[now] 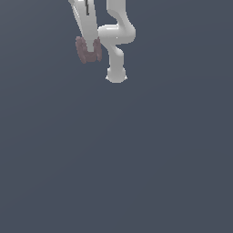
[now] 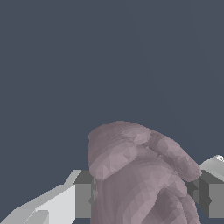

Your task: Pick up the object and move it to a goal position.

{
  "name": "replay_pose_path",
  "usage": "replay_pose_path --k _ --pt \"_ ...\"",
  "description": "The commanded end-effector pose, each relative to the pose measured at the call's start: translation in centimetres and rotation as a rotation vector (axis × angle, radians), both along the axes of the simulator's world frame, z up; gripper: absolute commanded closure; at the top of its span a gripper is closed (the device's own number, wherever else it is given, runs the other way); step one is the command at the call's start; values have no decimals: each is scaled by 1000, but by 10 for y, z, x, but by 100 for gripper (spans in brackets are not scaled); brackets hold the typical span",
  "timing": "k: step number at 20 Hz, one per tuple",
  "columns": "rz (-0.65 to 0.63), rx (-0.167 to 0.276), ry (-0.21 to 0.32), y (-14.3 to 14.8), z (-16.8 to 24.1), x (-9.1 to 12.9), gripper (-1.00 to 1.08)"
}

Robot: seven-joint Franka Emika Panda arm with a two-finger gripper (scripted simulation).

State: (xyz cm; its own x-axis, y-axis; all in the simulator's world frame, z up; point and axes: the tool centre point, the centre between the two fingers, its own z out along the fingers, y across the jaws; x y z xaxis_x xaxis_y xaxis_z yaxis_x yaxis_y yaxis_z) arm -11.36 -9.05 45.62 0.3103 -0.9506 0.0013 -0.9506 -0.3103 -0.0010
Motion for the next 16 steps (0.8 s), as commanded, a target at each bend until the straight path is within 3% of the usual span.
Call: replay_pose_path --k 1,8,16 --pt "1 0 1 -1 18 -3 108" --pt "2 1 1 -2 50 -6 108" --pt "3 1 1 -3 58 -6 108"
